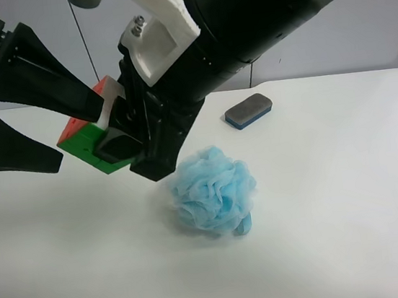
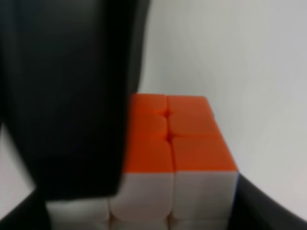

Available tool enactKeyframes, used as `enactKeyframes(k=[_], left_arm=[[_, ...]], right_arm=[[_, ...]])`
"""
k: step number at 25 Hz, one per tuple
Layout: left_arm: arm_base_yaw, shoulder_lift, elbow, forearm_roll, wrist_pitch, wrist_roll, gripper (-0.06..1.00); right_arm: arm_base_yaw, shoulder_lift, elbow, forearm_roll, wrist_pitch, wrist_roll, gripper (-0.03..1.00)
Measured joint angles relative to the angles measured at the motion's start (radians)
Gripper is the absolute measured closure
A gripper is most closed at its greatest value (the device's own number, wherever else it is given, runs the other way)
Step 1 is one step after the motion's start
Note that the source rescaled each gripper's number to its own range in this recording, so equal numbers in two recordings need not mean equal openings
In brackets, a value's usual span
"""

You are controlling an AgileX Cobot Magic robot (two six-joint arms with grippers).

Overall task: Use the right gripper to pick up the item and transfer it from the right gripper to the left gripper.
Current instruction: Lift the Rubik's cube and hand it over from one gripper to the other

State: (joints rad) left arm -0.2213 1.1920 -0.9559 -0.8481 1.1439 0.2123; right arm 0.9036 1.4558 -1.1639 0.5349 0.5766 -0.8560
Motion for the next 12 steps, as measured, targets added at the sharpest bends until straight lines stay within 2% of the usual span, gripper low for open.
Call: enactKeyframes(k=[12], left_arm=[[-0.001, 0.0, 0.0, -0.01, -0.09, 0.003, -0.05]], right_arm=[[0.0, 0.001, 0.0, 0.03, -0.015, 0.0, 0.96]])
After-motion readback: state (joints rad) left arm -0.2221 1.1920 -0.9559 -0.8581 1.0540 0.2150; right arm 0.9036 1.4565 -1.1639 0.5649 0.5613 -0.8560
